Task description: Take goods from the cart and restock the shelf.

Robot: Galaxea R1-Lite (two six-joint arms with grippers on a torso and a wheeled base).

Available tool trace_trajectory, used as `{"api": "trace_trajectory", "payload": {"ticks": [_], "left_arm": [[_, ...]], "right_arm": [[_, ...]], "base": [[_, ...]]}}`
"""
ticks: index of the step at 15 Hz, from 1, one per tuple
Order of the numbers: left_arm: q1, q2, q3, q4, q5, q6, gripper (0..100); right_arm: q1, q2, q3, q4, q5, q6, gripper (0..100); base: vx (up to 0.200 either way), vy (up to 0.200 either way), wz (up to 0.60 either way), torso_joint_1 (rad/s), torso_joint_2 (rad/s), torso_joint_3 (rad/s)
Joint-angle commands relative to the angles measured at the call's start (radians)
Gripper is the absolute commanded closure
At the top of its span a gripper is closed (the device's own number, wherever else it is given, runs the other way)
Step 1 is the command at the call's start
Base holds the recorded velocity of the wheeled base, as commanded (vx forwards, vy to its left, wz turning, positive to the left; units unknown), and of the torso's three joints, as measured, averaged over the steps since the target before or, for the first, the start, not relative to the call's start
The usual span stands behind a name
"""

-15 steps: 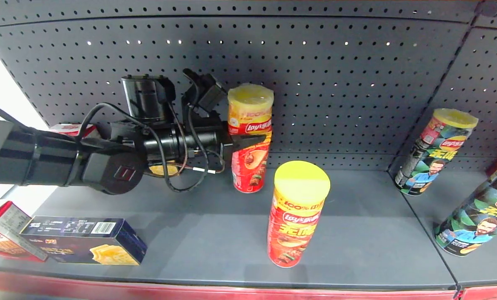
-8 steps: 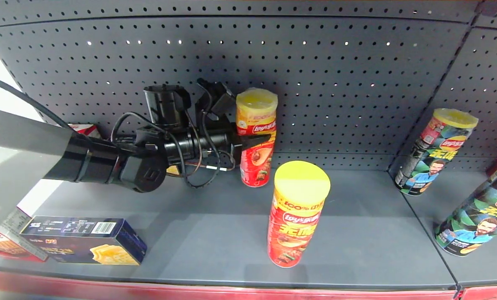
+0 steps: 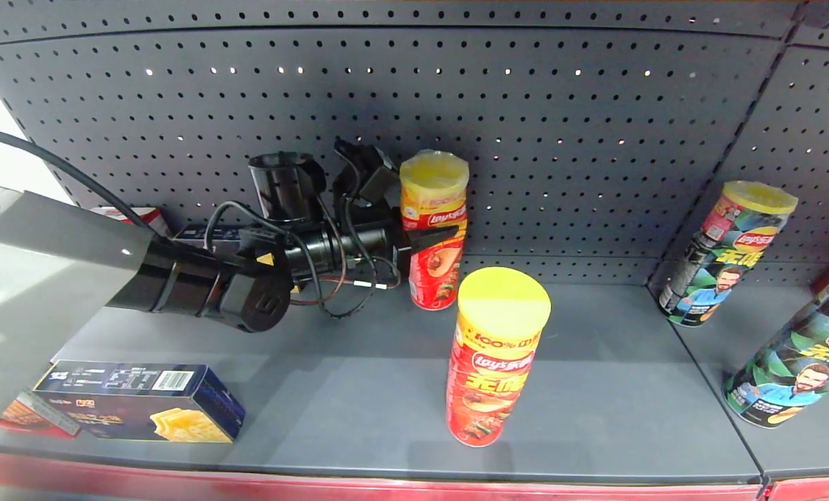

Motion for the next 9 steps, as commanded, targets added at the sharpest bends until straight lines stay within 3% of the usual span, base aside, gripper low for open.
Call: {"api": "trace_trajectory", "payload": {"ticks": [1,9], "left_arm": [[-0.011,0.016,0.014,-0.008,0.000,0.000,100],[-0.035,0.038,0.021,-0.011,0.000,0.000,100]], "right_arm": [[0.001,0.001,0.000,0.000,0.000,0.000,0],[0.001,0.001,0.000,0.000,0.000,0.000,0]], "base": [[0.000,0.000,0.00,0.000,0.00,0.000],[0.000,0.000,0.00,0.000,0.00,0.000]]}}
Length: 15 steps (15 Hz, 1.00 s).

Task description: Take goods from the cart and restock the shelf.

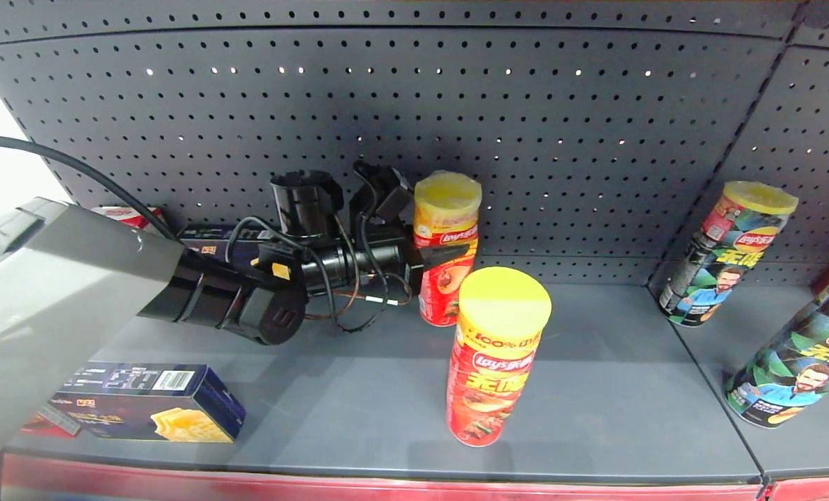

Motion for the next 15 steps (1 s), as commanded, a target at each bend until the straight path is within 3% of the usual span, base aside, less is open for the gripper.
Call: {"api": "trace_trajectory", "payload": {"ticks": [1,3,4,11,14,15], "left_arm": [[-0.009,0.011,0.002,-0.009,0.000,0.000,100],[-0.012,0.012,0.018,-0.029,-0.002,0.002,100],[-0.013,0.012,0.024,-0.029,0.000,0.005,0],[0.016,-0.051,0.099,-0.014,0.011,0.003,0],[0.046,-0.120,0.176,0.011,0.087,0.006,0],[0.046,-0.120,0.176,0.011,0.087,0.006,0]], "right_arm": [[0.001,0.001,0.000,0.000,0.000,0.000,0],[0.001,0.001,0.000,0.000,0.000,0.000,0],[0.001,0.001,0.000,0.000,0.000,0.000,0],[0.001,0.001,0.000,0.000,0.000,0.000,0],[0.001,0.001,0.000,0.000,0.000,0.000,0],[0.001,0.001,0.000,0.000,0.000,0.000,0]], "base": [[0.000,0.000,0.00,0.000,0.00,0.000],[0.000,0.000,0.00,0.000,0.00,0.000],[0.000,0.000,0.00,0.000,0.00,0.000],[0.000,0.000,0.00,0.000,0.00,0.000],[0.000,0.000,0.00,0.000,0.00,0.000],[0.000,0.000,0.00,0.000,0.00,0.000]]}}
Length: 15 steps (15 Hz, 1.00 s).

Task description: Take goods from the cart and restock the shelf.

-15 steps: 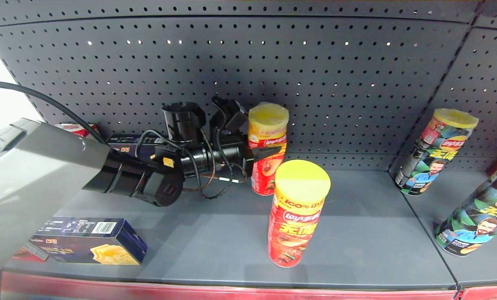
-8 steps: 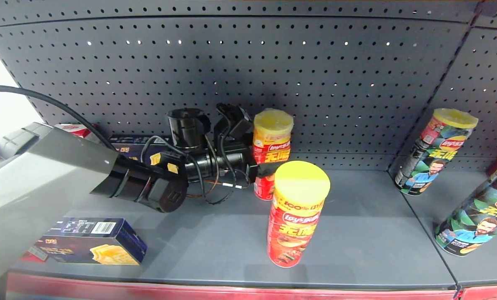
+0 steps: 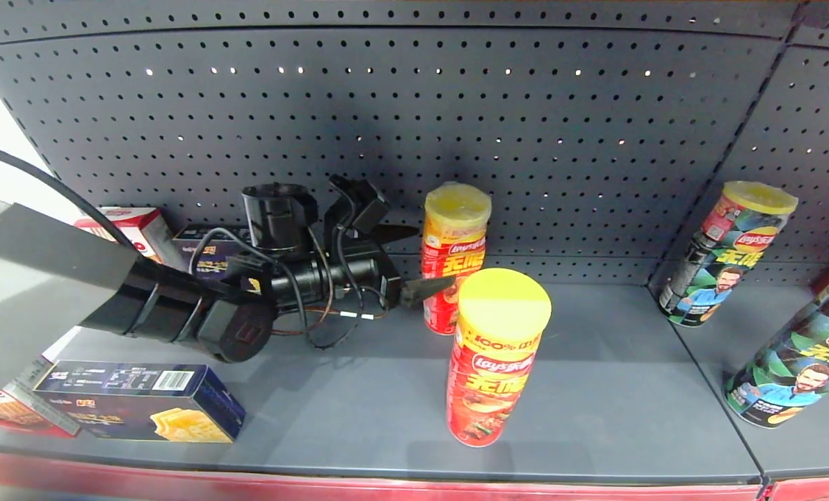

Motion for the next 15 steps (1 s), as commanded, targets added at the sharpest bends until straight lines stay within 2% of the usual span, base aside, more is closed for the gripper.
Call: {"api": "trace_trajectory", "payload": {"ticks": [1,6,8,12,15], "left_arm": [[0.008,-0.054,0.030,0.015,0.053,0.001,0],[0.013,-0.084,0.036,0.066,0.100,0.024,0],[0.010,-0.086,0.033,0.080,0.150,0.026,0],[0.008,-0.086,0.033,0.087,0.205,0.033,0],[0.011,-0.086,0.036,0.087,0.217,0.033,0]], "right_arm": [[0.001,0.001,0.000,0.000,0.000,-0.001,0],[0.001,0.001,0.000,-0.002,0.000,-0.001,0],[0.002,0.001,0.000,0.000,0.000,-0.001,0],[0.001,0.001,0.000,0.000,0.000,-0.001,0],[0.001,0.001,0.000,0.000,0.000,-0.001,0]], "base": [[0.000,0.000,0.00,0.000,0.00,0.000],[0.000,0.000,0.00,0.000,0.00,0.000],[0.000,0.000,0.00,0.000,0.00,0.000],[0.000,0.000,0.00,0.000,0.00,0.000],[0.000,0.000,0.00,0.000,0.00,0.000]]}}
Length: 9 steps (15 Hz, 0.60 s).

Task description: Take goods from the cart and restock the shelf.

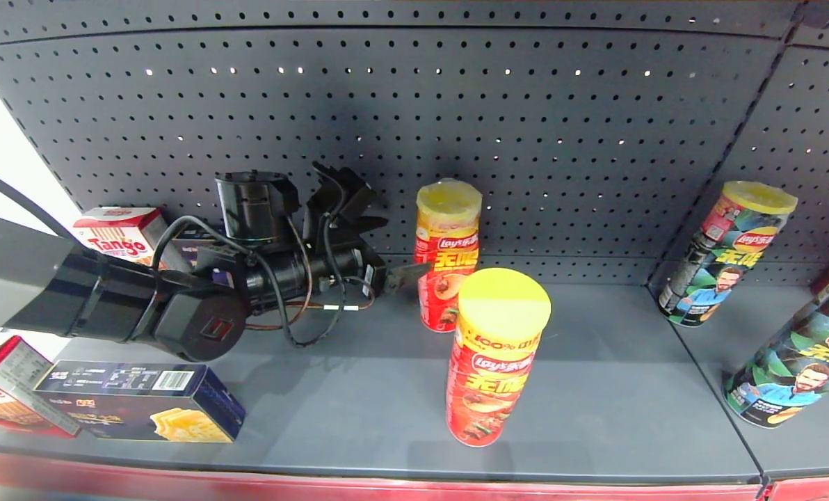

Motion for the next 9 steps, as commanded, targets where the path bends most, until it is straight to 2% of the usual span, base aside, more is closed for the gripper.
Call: {"api": "trace_trajectory", "payload": {"ticks": [1,9], "left_arm": [[0.003,-0.004,0.001,-0.001,0.002,-0.001,0],[0.018,-0.002,-0.005,0.026,0.059,0.000,0]], "right_arm": [[0.001,0.001,0.000,0.000,0.000,-0.001,0],[0.001,0.001,0.000,0.000,0.000,-0.001,0]], "base": [[0.000,0.000,0.00,0.000,0.00,0.000],[0.000,0.000,0.00,0.000,0.00,0.000]]}}
